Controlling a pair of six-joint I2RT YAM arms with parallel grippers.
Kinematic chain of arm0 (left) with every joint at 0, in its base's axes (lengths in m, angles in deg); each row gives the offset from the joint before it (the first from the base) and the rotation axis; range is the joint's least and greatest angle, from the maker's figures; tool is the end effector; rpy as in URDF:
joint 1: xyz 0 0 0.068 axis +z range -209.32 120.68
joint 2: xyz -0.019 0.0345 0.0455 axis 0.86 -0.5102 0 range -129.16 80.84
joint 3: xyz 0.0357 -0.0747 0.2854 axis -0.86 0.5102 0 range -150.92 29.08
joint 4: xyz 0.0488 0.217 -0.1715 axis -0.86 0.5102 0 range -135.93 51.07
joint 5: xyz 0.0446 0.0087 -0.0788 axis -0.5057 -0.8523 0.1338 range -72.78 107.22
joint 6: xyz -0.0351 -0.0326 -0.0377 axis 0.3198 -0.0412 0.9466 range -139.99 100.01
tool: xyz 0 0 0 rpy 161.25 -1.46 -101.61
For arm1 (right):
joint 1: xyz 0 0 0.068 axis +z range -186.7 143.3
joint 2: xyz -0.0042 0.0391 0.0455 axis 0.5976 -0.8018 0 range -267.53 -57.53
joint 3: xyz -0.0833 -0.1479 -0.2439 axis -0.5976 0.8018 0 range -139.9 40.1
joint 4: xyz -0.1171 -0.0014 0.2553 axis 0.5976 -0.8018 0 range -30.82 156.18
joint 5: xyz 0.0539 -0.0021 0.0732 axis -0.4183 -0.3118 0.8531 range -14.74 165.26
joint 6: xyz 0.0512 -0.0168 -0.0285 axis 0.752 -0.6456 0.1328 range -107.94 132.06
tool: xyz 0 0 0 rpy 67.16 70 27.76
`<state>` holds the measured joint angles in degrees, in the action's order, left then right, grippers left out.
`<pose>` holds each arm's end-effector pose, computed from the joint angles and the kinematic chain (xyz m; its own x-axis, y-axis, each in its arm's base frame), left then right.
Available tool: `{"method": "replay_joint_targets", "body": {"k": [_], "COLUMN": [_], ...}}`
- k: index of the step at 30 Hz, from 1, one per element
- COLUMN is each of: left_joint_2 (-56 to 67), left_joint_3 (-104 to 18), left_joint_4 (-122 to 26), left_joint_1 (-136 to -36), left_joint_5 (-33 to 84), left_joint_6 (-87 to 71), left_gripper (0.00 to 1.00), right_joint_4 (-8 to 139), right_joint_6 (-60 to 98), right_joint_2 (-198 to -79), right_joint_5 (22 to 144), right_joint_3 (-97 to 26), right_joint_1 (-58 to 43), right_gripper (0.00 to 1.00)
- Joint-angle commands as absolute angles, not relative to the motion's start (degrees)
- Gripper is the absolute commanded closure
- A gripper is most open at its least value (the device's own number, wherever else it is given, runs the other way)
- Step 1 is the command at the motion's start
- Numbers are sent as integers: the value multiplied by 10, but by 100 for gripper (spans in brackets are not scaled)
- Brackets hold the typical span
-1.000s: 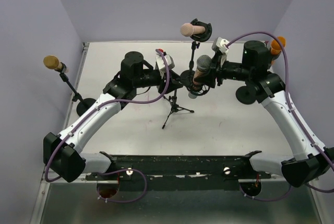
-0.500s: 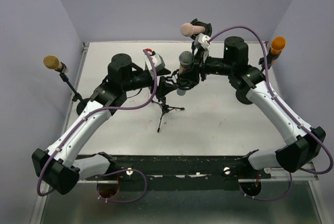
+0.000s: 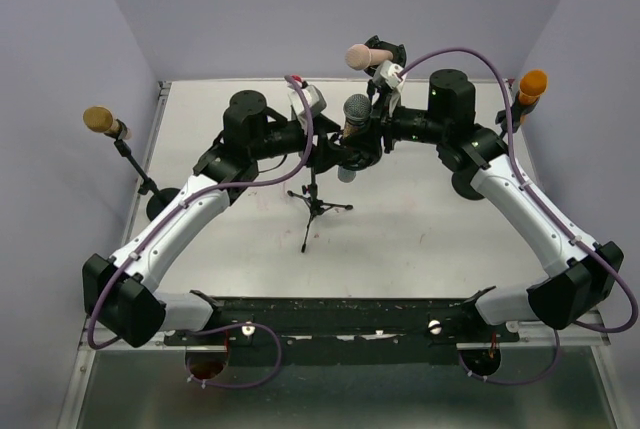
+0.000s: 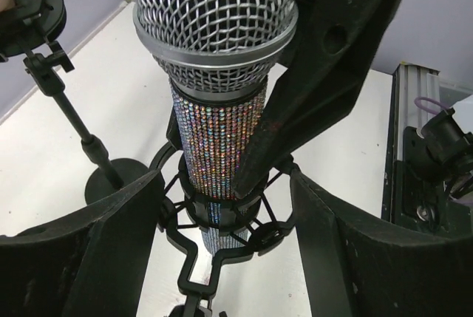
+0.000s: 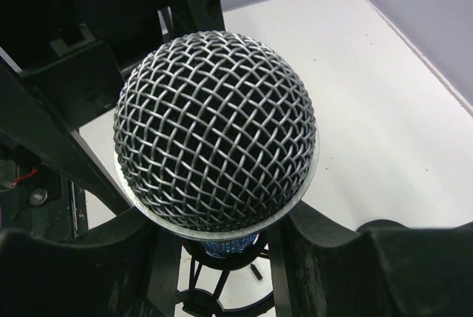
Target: Remove the microphone from the stand
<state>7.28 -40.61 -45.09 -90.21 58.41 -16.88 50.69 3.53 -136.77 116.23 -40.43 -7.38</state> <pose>0.2551 -0.1876 0.4238 -0.1220 0.0254 -0.9922 0.9444 0.3106 -0.1081 0.2777 0.1902 0.4369 -0.0745 -0.1703 -0.9826 -0.9455 0.3254 0.0153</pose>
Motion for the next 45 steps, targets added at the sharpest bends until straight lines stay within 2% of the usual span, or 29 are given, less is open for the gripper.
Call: {"method": "replay_joint_targets", "body": {"k": [1, 10, 23, 26, 31, 39, 45], "left_joint_2": [53, 48, 25, 37, 68, 80, 55], "left_joint_3": [-426, -389, -392, -397, -433, -519, -546], "left_joint_4": [-471, -429, -409, -421, -456, -456, -457], "left_joint_1": [-910, -929, -932, -932, -931, -930, -932], "left_joint_5": [596, 568, 544, 549, 548, 569, 555], "left_joint_6": [-178, -276, -294, -280, -218, -179, -141], "left_gripper": [23, 24, 31, 27, 9, 5, 6], "right_joint_4": [518, 526, 497, 493, 478, 489, 520], "right_joint_6": [51, 71, 81, 78, 76, 85, 64], "right_joint_2": [-1360, -1356, -1385, -1390, -1389, -1387, -1381], "right_joint_5": [1138, 1126, 1096, 1066, 1063, 1136, 1230], "right_joint_3": [-423, -444, -603, -650, -663, -637, -615], "right_joint_1": [-70, -70, -70, -70, -71, -71, -71], "right_gripper": [96, 98, 99, 99, 99, 99, 99]}}
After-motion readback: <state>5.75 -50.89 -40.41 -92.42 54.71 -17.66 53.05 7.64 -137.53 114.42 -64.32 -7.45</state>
